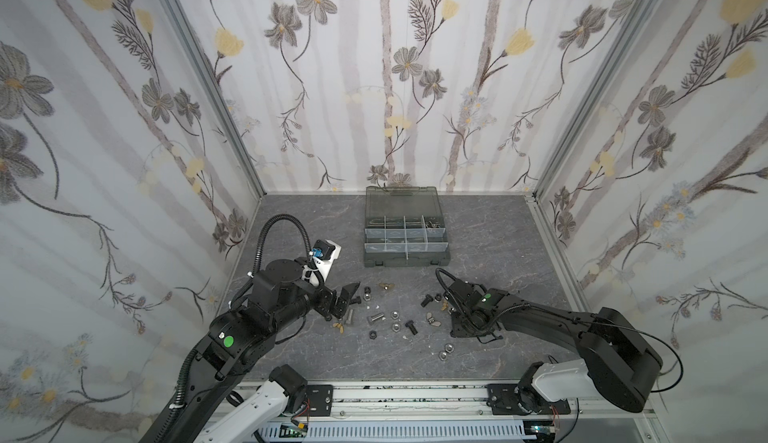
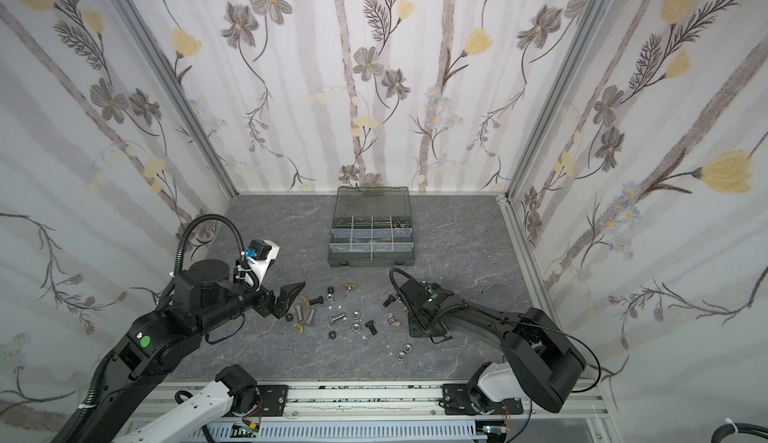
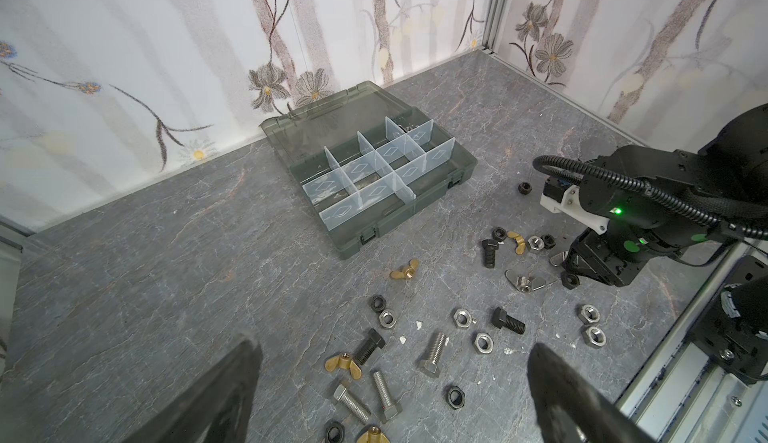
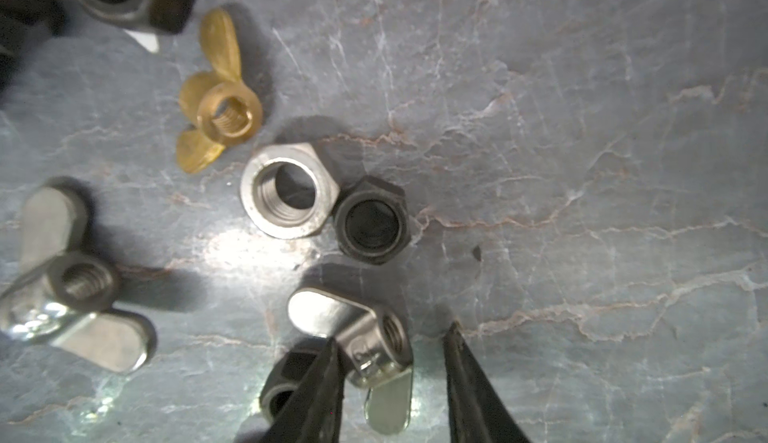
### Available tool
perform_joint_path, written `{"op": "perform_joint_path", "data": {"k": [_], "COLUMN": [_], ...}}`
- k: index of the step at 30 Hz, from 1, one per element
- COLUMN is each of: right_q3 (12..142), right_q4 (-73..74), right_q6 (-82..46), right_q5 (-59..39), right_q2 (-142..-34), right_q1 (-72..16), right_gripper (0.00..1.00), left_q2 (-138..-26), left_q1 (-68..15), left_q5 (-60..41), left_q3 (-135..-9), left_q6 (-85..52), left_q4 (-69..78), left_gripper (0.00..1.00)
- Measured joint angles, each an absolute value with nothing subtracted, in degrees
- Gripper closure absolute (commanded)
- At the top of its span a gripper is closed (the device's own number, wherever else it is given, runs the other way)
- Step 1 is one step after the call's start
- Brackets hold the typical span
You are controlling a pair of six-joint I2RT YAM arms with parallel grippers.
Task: Sort the screws and nuts into containers
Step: 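Release the wing nut and move the right gripper back to the pile, then grasp a steel wing nut with the right gripper and lift it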
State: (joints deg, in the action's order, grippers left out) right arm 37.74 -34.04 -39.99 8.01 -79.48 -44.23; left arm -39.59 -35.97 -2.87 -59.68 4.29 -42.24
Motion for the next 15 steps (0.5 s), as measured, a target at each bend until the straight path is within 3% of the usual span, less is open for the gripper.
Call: {"op": "perform_joint_path", "data": {"k": [15], "right_q3": [37.9], "right_q4": [-31.9], "right_q6": [-38.9], "right_q5": [7.5], "right_q2": [-81.2], "right_q1": [-43.8], "right_gripper": [0.84], "left_q2": [-39.7], "left_q1": [-35.9], "left_q5": [-2.9], "left_q3": [-59.6], "left_q6": [4.3], "left_q4": [-42.2], "left_gripper": [0.0]}}
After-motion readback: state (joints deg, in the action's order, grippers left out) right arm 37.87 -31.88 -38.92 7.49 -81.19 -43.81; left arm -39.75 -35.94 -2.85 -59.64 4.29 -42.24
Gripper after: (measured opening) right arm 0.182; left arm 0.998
